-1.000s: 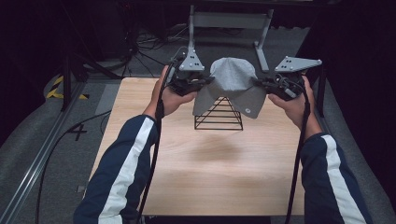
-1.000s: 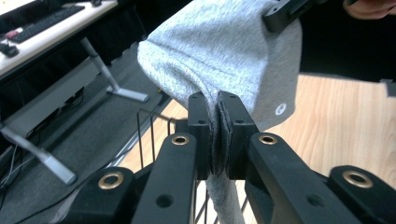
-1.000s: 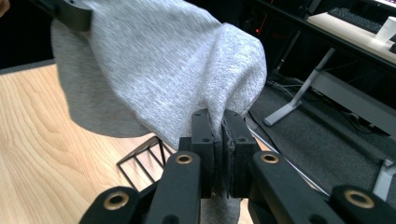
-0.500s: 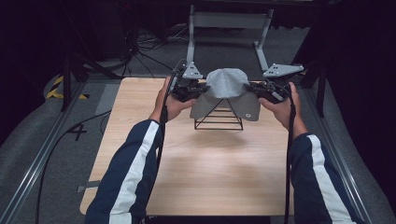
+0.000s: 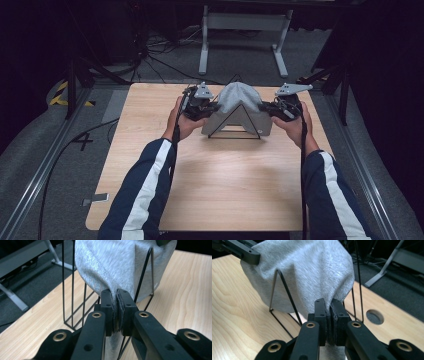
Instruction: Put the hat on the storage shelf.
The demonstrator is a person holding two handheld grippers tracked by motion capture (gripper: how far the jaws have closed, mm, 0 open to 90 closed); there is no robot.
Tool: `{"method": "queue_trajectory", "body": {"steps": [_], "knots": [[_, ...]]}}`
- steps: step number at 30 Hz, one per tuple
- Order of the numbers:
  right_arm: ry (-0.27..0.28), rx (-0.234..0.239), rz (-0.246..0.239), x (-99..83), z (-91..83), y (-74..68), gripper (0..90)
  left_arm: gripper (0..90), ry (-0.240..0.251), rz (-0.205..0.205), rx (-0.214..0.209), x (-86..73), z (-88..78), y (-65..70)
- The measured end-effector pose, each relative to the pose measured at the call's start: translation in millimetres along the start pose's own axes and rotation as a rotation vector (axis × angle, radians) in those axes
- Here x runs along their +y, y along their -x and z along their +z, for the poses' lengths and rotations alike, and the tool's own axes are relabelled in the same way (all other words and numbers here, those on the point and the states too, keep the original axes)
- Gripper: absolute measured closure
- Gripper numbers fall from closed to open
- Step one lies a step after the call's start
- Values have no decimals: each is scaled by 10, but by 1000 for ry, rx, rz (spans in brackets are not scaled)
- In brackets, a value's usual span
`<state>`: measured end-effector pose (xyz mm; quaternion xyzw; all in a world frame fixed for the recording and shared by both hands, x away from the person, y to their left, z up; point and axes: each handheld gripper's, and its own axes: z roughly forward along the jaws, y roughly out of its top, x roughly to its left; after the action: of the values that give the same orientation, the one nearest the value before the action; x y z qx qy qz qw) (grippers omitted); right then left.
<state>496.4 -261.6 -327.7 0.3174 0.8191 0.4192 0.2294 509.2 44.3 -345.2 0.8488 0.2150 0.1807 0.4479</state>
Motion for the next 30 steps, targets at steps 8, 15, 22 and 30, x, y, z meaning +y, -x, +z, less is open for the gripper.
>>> {"method": "queue_trajectory", "body": {"steps": [8,15,22,30], "knots": [[-37,11,26,-222,144,-4,851,845,-41,10,7,-135,107,13],[-65,11,37,-342,261,-32,851,845,-79,4,7,-250,224,41],[-81,-5,53,-432,328,-7,850,846,-96,-22,10,-372,342,59],[-67,-17,68,-444,288,7,841,833,-50,-52,26,-396,198,36]]}}
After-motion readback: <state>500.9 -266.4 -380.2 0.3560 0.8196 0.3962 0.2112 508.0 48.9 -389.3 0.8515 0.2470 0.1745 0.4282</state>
